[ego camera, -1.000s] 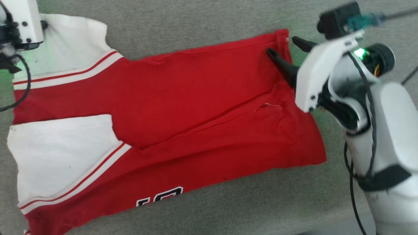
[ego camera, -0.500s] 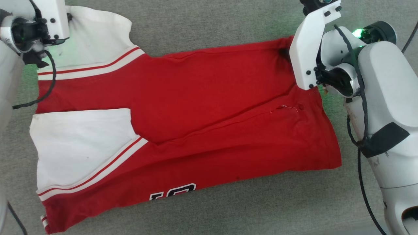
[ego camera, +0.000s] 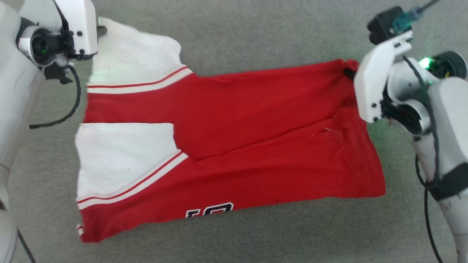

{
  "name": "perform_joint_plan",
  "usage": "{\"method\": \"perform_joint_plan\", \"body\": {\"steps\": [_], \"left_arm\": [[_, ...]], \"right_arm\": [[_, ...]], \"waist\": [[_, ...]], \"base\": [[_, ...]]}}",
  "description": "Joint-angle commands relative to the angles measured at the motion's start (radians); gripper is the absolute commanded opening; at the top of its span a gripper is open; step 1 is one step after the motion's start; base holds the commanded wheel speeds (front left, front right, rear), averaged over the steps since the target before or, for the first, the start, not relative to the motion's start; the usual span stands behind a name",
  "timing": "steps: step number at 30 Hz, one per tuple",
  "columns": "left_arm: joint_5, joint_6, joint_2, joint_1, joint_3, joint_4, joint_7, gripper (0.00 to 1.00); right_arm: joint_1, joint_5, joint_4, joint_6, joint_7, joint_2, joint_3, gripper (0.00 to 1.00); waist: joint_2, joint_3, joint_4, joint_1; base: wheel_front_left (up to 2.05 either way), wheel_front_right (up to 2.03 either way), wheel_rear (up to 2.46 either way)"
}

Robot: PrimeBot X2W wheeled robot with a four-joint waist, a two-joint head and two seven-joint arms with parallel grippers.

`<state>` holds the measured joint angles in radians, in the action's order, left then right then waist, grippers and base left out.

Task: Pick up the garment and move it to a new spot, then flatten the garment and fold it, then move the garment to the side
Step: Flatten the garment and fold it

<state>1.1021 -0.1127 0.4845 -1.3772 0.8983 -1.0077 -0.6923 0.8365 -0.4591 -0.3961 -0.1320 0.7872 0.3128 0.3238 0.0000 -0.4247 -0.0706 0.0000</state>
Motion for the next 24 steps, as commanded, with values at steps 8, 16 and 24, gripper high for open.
{"method": "perform_joint_plan", "body": {"steps": [8, 16, 24], "left_arm": [[0.013, 0.02, 0.05, 0.056, 0.005, 0.118, -0.046, 0.0], [0.03, 0.131, 0.158, 0.162, 0.01, 0.405, -0.115, 0.0], [0.074, 0.344, 0.336, 0.348, 0.009, 0.856, -0.202, 0.0]], "right_arm": [[-0.099, -0.009, 0.104, 0.003, -0.037, 0.061, -0.04, 0.0], [-0.219, -0.014, 0.254, 0.002, -0.04, 0.109, -0.088, 0.0], [-0.358, -0.026, 0.413, 0.002, -0.001, 0.126, -0.158, 0.0]], "waist": [[0.0, 0.076, 0.057, 0.0], [0.0, 0.114, 0.093, 0.0], [0.0, 0.129, 0.115, 0.0]], "base": [[0.0, 0.0, 0.0], [0.0, 0.0, 0.0], [0.0, 0.0, 0.0]]}}
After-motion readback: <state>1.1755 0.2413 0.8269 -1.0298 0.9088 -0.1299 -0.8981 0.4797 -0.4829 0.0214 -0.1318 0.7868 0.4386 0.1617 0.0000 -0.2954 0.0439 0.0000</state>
